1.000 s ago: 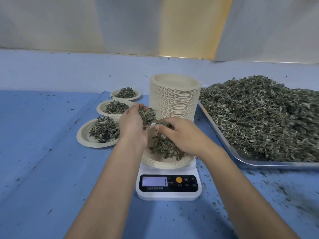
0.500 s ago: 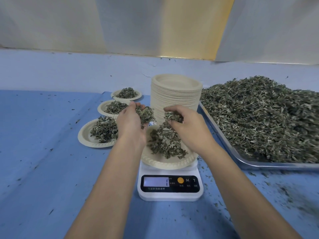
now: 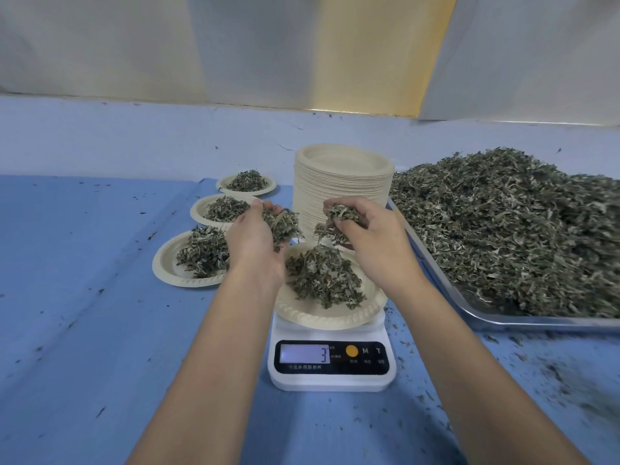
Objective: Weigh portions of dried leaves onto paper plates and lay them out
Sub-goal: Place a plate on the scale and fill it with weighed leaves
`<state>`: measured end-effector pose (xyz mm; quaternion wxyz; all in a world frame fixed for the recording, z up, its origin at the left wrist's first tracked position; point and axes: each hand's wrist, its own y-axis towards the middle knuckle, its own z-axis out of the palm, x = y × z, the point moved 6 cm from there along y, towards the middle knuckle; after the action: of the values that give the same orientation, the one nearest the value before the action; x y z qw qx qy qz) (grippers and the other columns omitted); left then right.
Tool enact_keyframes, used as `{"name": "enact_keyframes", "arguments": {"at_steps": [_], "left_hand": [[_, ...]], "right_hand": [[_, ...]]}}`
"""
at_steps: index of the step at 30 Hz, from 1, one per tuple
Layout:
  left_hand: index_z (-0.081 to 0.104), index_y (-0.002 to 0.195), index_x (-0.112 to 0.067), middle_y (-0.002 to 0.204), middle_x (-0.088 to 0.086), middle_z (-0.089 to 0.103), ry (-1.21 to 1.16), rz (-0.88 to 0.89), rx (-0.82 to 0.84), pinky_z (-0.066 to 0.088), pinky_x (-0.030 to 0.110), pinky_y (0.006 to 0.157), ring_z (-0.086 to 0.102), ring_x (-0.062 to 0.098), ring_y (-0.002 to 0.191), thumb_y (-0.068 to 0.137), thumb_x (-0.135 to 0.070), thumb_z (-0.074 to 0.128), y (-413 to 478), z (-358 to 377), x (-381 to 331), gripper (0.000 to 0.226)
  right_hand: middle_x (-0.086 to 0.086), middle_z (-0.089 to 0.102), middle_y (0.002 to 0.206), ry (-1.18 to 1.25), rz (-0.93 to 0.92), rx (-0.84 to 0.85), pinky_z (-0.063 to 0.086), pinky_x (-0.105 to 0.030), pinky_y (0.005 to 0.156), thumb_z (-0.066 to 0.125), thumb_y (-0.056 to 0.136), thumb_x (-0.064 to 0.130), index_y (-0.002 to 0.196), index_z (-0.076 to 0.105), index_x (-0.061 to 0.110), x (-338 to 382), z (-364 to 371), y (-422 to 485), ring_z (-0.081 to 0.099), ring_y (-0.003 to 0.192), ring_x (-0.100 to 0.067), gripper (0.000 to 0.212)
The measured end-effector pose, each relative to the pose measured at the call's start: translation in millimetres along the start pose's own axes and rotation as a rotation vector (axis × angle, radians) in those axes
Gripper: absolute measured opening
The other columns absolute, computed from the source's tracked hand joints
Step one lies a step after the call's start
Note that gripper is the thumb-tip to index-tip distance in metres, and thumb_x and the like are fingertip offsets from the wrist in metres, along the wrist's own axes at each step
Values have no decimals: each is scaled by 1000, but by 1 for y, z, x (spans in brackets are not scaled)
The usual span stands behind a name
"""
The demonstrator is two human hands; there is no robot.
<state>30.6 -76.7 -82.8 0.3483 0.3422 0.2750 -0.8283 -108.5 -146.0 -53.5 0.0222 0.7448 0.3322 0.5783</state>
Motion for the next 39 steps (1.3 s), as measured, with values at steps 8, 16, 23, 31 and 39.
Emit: {"name": "enact_keyframes", "arguments": {"at_steps": [8,16,23,31,39], "left_hand": [[58,77,-15,79,1,62,-4,-9,-18,45,19,36,58,15,73,98,-24,49,-1,-2,-1,25],[57,77,-16,75,-1,62,1,5,-9,50,25,58,59,14,71,99,-24,48,0,-2,-1,25],[57,76,-16,72,-2,62,-11,-2,0,49,27,65,59,12,69,98,-22,49,1,-1,1,25],[57,74,-16,73,-1,63,-11,-10,-13,48,23,48,60,15,70,98,-22,49,2,-3,2,26],[57,74,-15,73,0,62,-15,-20,-11,48,22,42,60,16,72,98,-22,49,2,-3,2,26]], "right_hand": [[-12,70,91,-6,-8,-30,47,-45,58,52,95,9,103,66,33,-1,-2,-1,53,70,-42,29],[11,71,97,137,-8,-141,49,-27,64,50,96,9,105,68,25,6,-10,-1,59,82,-31,26],[5,69,108,178,-7,-157,36,-6,50,49,97,9,106,66,25,3,-13,0,50,52,10,25],[8,69,103,147,-19,-137,50,-26,64,49,97,12,107,66,23,0,-7,1,60,66,-12,23],[13,67,76,-59,168,125,40,-23,68,47,97,41,91,72,25,-21,10,-1,61,82,-9,30]]}}
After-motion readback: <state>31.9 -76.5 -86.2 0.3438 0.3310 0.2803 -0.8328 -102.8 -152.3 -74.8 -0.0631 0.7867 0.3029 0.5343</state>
